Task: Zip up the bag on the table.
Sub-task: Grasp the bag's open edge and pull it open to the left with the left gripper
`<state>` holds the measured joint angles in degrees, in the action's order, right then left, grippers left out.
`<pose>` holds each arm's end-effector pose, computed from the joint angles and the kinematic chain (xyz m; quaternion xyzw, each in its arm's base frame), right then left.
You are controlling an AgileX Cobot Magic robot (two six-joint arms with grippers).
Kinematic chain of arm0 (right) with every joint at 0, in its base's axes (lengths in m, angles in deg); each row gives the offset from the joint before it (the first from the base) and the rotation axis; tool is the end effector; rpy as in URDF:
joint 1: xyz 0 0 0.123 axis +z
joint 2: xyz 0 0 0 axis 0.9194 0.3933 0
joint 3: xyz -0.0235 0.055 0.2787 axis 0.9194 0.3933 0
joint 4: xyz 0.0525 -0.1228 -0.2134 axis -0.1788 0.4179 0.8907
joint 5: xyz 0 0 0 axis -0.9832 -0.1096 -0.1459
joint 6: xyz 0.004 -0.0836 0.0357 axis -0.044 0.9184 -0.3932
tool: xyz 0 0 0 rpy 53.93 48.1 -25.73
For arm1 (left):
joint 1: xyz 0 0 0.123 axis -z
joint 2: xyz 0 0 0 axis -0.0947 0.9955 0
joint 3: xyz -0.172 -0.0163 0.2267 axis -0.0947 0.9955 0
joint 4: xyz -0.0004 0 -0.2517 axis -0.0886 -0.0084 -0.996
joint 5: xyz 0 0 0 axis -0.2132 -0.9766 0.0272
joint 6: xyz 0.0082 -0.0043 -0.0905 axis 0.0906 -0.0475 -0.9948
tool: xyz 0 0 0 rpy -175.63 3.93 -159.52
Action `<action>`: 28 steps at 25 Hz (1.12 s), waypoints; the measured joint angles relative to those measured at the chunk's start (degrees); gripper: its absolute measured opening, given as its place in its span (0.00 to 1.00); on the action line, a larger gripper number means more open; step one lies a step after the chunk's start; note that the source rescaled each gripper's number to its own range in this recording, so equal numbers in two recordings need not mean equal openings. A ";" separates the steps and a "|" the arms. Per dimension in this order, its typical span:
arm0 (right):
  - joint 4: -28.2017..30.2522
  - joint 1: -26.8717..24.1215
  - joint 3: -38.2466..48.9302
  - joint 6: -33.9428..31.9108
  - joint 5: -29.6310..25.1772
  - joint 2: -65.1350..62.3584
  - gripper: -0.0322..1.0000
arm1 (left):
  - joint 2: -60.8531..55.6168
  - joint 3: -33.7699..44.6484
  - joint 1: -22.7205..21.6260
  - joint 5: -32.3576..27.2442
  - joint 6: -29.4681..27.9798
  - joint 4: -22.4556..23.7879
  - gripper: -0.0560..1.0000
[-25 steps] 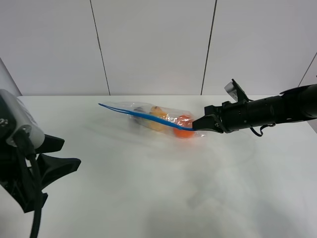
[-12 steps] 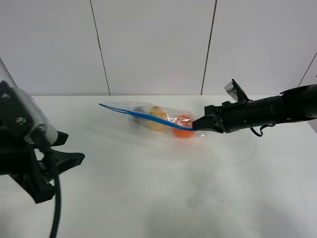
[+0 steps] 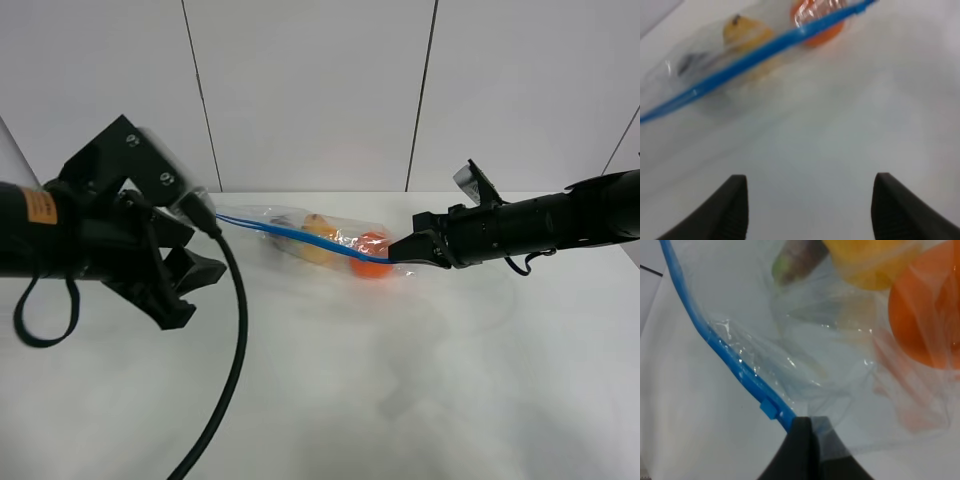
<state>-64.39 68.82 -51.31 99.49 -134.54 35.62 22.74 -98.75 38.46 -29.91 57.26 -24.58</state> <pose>0.3338 0.0776 0.1640 -0.0792 0.8800 0.3972 0.2482 0.2024 -0.1357 0.2812 0.3975 0.8075 -0.0733 0.4297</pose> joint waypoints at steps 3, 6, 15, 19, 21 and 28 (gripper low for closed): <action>0.00 0.00 0.00 0.00 0.00 0.00 0.03 | 4.30 -3.13 0.00 0.05 0.83 0.00 0.77; 0.00 0.00 0.00 0.00 0.00 0.00 0.03 | 8.08 -5.17 0.20 0.52 1.66 -0.06 0.77; 0.00 0.00 0.00 0.00 0.00 0.00 0.03 | 15.07 -6.75 5.04 6.78 3.83 -0.11 0.77; 0.00 0.00 0.00 0.00 0.00 0.00 0.03 | 19.22 -9.18 5.99 7.00 4.20 0.00 0.77; 0.00 0.00 0.00 0.00 0.00 0.00 0.03 | 21.19 -10.98 6.00 7.08 4.26 0.00 0.77; 0.14 0.00 0.00 -0.31 0.00 0.00 0.03 | 26.67 -15.81 8.06 7.56 8.97 0.24 0.77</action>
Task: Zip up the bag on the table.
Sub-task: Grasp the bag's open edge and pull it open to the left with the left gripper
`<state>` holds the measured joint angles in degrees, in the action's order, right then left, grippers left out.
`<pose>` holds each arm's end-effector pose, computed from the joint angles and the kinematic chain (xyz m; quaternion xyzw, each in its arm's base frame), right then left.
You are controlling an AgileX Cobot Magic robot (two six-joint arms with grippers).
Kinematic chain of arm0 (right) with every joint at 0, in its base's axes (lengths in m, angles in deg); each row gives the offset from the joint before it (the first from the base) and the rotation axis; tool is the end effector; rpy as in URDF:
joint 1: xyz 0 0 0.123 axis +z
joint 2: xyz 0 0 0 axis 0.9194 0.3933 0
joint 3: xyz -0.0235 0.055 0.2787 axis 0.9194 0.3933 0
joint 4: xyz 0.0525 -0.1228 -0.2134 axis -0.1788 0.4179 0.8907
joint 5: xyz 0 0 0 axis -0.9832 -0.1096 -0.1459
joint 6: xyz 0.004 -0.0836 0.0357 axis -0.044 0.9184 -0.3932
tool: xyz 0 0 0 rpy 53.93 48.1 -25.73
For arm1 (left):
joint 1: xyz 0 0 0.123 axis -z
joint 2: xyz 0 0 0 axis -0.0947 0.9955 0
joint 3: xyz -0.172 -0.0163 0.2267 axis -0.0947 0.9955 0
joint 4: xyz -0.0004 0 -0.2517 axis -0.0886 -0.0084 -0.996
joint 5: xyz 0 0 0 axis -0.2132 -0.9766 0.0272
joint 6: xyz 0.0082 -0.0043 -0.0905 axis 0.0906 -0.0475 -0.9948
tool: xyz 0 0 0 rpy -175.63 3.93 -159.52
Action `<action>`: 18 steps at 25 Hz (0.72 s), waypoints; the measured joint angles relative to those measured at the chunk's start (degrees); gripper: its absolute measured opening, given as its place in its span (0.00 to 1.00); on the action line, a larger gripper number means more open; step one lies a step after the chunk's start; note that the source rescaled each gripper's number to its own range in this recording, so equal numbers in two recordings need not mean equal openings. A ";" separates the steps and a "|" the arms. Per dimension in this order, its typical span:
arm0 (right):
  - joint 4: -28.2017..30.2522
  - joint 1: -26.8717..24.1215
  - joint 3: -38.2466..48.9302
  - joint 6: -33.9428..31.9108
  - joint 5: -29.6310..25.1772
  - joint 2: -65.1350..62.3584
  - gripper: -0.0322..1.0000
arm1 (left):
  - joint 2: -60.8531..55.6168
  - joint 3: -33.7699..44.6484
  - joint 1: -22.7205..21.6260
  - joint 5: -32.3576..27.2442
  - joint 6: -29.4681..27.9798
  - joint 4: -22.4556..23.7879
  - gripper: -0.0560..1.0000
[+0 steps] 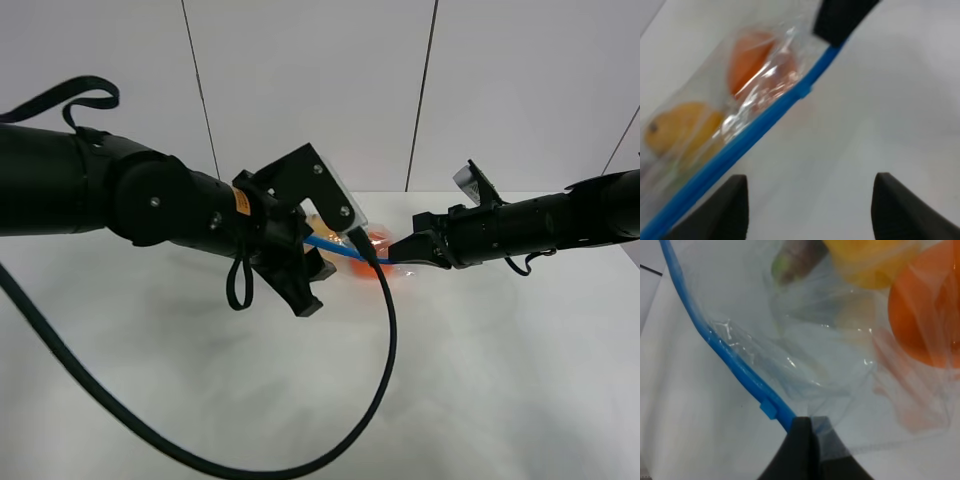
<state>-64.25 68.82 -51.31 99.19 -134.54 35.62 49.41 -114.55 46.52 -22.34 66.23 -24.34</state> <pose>0.3336 0.0776 0.1639 -0.0779 0.8804 0.3973 0.2468 0.2669 -0.2354 0.2350 0.5165 0.7522 -0.0597 0.4048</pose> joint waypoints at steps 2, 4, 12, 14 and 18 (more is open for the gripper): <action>0.04 0.00 0.00 -0.10 0.00 0.00 0.03 | 1.57 -0.96 1.59 0.07 2.07 0.00 0.77; 0.18 0.00 0.00 -0.10 0.00 0.00 0.03 | 2.99 -1.56 2.68 0.07 3.38 0.00 0.77; 0.62 0.00 0.00 -0.17 0.00 0.00 0.03 | 5.13 -2.08 3.33 0.23 5.07 3.10 0.77; 0.67 0.00 0.00 -0.37 -0.05 0.00 0.03 | 5.13 -2.21 3.33 0.82 5.29 4.62 0.77; 0.80 0.00 0.00 -0.58 -0.18 0.00 0.03 | 6.64 -3.85 3.33 1.73 5.52 7.15 0.77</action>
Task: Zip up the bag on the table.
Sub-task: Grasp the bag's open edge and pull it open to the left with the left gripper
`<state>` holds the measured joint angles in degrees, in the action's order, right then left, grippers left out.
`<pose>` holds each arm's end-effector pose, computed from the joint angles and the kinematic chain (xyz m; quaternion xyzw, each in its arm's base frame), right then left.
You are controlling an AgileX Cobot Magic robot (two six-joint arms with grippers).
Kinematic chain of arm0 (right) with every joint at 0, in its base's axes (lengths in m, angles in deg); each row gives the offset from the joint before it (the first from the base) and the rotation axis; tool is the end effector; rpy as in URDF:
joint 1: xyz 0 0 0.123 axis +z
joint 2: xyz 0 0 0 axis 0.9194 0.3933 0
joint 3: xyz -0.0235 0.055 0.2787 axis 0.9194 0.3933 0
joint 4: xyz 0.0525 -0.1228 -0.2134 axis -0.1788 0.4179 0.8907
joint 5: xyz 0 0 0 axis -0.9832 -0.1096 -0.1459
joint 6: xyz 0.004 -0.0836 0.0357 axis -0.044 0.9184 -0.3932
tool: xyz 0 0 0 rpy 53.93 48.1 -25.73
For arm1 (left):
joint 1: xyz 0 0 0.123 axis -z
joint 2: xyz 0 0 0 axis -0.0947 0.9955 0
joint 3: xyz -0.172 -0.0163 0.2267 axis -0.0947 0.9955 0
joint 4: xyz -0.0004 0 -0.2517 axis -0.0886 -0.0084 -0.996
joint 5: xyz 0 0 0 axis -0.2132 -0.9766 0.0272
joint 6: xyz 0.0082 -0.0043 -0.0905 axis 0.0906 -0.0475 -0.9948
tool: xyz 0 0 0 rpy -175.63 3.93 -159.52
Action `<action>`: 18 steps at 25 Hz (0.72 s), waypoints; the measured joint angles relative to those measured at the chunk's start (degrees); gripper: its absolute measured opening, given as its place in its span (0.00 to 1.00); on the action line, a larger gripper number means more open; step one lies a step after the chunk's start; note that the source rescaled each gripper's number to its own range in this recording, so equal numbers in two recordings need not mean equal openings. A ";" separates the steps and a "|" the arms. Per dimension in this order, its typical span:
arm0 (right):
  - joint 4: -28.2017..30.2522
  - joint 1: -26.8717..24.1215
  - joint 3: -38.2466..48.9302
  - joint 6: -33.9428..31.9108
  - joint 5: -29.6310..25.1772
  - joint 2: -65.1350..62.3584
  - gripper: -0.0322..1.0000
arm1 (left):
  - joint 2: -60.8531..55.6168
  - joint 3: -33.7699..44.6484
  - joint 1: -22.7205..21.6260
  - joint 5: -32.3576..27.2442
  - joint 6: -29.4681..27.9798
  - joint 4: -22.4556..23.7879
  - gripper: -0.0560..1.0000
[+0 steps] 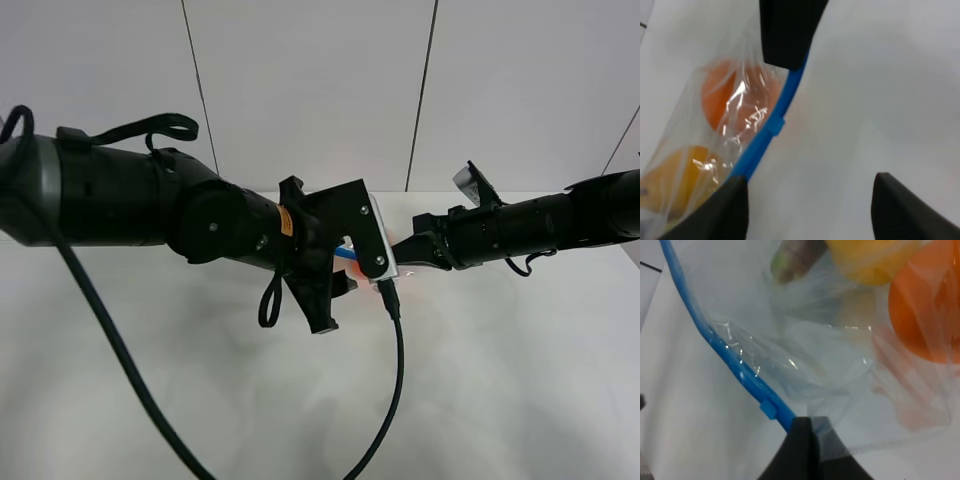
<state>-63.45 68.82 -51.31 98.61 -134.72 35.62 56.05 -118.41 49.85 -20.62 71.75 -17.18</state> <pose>0.3328 0.0776 0.1634 -0.0798 0.8818 0.3969 0.2420 0.2724 -0.2665 0.2139 0.6143 0.6801 -0.0152 0.3998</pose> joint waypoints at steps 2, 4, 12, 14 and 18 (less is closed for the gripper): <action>0.11 0.00 0.00 -0.01 -0.18 0.00 0.03 | 1.46 -1.76 0.00 0.00 0.00 0.39 0.77; 0.15 0.00 0.00 -0.06 -0.31 0.00 0.03 | 3.13 -3.70 0.00 -0.05 0.00 0.51 0.77; 0.16 0.00 0.00 -0.50 -1.14 0.00 0.03 | 7.63 -8.36 0.00 0.38 0.29 2.14 0.77; -0.49 0.00 0.00 -0.87 -1.87 0.00 0.03 | 8.19 -8.44 0.00 0.73 0.43 2.78 0.77; -1.42 0.00 0.00 -1.06 -2.94 0.00 0.03 | 9.03 -8.49 0.00 1.00 0.57 4.12 0.77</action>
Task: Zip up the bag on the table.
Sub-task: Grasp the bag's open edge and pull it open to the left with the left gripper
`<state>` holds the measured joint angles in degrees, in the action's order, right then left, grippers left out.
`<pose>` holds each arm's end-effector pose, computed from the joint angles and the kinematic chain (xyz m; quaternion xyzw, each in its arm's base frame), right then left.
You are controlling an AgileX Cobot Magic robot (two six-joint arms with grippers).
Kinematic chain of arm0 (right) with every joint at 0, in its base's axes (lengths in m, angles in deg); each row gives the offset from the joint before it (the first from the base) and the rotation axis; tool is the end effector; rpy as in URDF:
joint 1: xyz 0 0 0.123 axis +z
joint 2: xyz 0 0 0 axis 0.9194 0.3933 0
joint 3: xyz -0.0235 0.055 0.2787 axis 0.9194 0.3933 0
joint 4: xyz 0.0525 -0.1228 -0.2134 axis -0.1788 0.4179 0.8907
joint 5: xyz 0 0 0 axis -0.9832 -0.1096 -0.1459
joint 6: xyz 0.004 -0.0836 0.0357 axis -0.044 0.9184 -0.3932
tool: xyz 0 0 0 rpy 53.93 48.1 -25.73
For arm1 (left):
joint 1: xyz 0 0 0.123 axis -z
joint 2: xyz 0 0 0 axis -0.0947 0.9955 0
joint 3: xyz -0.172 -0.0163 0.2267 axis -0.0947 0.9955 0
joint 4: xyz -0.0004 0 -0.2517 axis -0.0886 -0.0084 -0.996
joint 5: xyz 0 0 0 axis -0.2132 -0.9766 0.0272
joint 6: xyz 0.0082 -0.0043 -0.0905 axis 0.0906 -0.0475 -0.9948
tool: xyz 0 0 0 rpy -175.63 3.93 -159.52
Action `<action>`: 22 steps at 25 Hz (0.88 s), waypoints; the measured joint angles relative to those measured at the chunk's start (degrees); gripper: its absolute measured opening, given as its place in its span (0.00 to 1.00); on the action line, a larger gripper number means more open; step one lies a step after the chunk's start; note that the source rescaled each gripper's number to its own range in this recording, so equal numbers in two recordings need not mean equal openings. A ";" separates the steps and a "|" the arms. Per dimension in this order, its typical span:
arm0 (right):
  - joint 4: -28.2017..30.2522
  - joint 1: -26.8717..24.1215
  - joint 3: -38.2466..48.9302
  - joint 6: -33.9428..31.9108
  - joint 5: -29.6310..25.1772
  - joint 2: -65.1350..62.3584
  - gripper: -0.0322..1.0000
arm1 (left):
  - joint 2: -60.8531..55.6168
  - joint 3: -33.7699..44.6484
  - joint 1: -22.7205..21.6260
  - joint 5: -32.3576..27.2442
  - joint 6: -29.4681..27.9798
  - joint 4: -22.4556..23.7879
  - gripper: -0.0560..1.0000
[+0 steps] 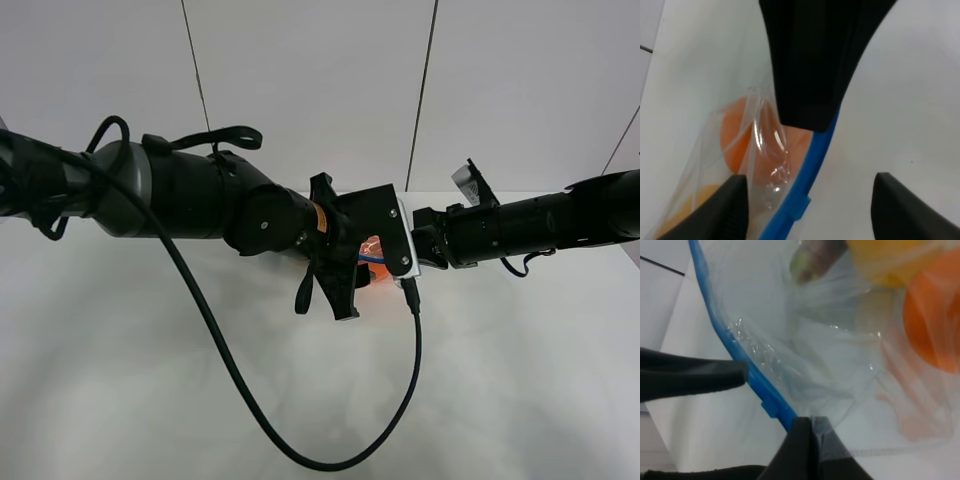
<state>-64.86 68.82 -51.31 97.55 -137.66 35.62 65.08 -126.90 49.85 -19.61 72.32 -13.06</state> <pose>0.3313 0.0808 0.1669 -0.0708 0.8718 0.4250 0.2332 0.3021 -0.2942 0.1947 0.6385 0.6550 0.0061 0.4040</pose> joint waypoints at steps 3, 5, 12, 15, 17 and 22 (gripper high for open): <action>-0.29 0.00 0.00 0.00 -1.35 0.00 0.03 | 0.13 -0.15 0.01 0.52 0.05 0.20 0.77; -0.41 0.00 0.00 0.00 -1.92 0.00 0.03 | 0.13 -0.23 0.01 1.31 0.05 1.18 0.77; -0.41 0.00 0.00 0.00 -2.50 0.00 0.03 | 0.13 -0.23 0.01 2.23 0.05 5.10 0.77; -0.41 0.00 0.00 0.00 -2.50 0.00 0.03 | 0.13 -0.23 0.01 1.77 0.05 8.14 0.77; -0.41 0.00 0.00 0.00 -2.57 0.00 0.03 | 0.13 -0.23 0.01 1.72 0.05 10.14 0.77; -0.64 0.00 0.00 0.00 -2.83 0.00 0.03 | 0.13 -0.23 0.01 1.72 0.00 13.22 0.77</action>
<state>-65.50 68.82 -51.31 97.55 -140.49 35.62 65.20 -127.13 49.87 -17.89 72.32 0.16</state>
